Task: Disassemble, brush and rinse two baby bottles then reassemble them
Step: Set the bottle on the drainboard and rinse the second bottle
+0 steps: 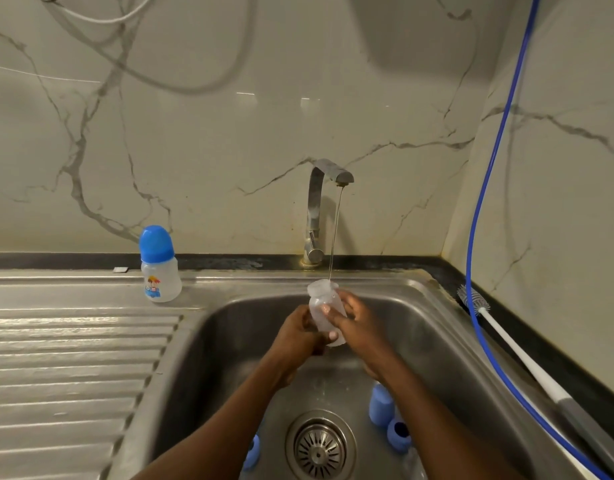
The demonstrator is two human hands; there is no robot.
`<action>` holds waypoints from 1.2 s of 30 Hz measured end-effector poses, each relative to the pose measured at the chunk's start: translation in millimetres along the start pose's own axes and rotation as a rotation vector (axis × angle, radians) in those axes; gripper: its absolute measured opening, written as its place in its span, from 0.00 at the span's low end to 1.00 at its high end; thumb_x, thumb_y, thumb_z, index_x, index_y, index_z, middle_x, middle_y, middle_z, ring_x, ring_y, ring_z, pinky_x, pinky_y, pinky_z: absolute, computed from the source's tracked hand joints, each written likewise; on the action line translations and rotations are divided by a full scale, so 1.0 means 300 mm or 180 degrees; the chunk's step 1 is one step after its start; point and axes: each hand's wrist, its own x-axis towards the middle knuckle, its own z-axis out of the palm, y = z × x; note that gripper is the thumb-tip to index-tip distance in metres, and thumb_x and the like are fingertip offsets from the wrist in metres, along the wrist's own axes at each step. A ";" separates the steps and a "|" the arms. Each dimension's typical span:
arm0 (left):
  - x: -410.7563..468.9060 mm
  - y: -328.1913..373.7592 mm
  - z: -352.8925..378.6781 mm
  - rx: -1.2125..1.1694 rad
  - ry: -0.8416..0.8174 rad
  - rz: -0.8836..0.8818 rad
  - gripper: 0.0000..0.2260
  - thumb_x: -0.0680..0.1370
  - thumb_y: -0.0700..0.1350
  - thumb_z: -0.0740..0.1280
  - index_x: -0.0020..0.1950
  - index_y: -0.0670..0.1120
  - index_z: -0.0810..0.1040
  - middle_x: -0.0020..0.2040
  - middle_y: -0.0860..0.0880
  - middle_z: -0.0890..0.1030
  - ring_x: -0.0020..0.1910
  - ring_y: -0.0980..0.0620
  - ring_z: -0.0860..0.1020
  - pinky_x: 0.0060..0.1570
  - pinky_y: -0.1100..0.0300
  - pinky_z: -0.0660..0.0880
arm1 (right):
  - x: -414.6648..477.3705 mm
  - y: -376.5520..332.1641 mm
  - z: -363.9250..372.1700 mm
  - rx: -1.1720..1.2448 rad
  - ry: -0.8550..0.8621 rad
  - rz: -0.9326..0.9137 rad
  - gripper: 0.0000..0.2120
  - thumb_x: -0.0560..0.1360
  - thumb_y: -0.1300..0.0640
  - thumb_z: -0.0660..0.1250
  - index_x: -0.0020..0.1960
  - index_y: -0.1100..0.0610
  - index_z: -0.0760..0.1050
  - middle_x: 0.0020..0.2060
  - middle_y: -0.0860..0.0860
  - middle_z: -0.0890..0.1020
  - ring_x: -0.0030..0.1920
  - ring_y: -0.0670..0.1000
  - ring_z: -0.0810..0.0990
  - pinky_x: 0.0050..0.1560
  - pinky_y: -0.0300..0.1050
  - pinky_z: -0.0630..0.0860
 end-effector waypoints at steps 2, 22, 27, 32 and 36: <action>-0.001 -0.011 0.015 0.0120 0.0194 0.0153 0.27 0.71 0.45 0.76 0.67 0.50 0.69 0.60 0.45 0.79 0.55 0.49 0.81 0.52 0.53 0.81 | -0.009 0.003 0.024 -0.0003 -0.0249 0.0153 0.26 0.75 0.47 0.69 0.70 0.45 0.66 0.60 0.48 0.76 0.58 0.49 0.76 0.50 0.39 0.75; -0.006 0.027 -0.012 -0.0150 -0.0128 0.0033 0.25 0.74 0.34 0.71 0.69 0.48 0.71 0.59 0.44 0.81 0.55 0.48 0.82 0.52 0.55 0.81 | 0.011 0.005 -0.011 0.0339 -0.0059 0.0293 0.23 0.78 0.55 0.67 0.71 0.50 0.67 0.63 0.52 0.77 0.55 0.48 0.77 0.47 0.39 0.75; -0.015 0.045 0.008 -0.0182 -0.0371 0.0160 0.20 0.77 0.36 0.68 0.67 0.48 0.71 0.59 0.43 0.80 0.56 0.49 0.81 0.53 0.57 0.79 | -0.001 -0.004 0.042 -0.0131 0.0007 0.0176 0.30 0.73 0.48 0.72 0.72 0.45 0.63 0.57 0.44 0.72 0.56 0.46 0.73 0.45 0.36 0.71; -0.008 0.048 -0.029 -0.0479 -0.0246 -0.0207 0.24 0.76 0.31 0.67 0.69 0.45 0.69 0.60 0.40 0.80 0.57 0.45 0.82 0.56 0.49 0.80 | 0.004 0.000 -0.011 0.0273 -0.0100 0.0278 0.19 0.77 0.52 0.67 0.65 0.43 0.67 0.61 0.50 0.79 0.55 0.48 0.80 0.49 0.41 0.78; -0.021 0.038 -0.011 0.0541 -0.0343 -0.0052 0.35 0.72 0.35 0.73 0.71 0.50 0.58 0.60 0.46 0.74 0.54 0.49 0.80 0.50 0.55 0.82 | 0.002 0.014 0.008 -0.0055 -0.0465 0.0425 0.29 0.74 0.50 0.72 0.71 0.43 0.64 0.62 0.47 0.76 0.58 0.48 0.77 0.51 0.44 0.78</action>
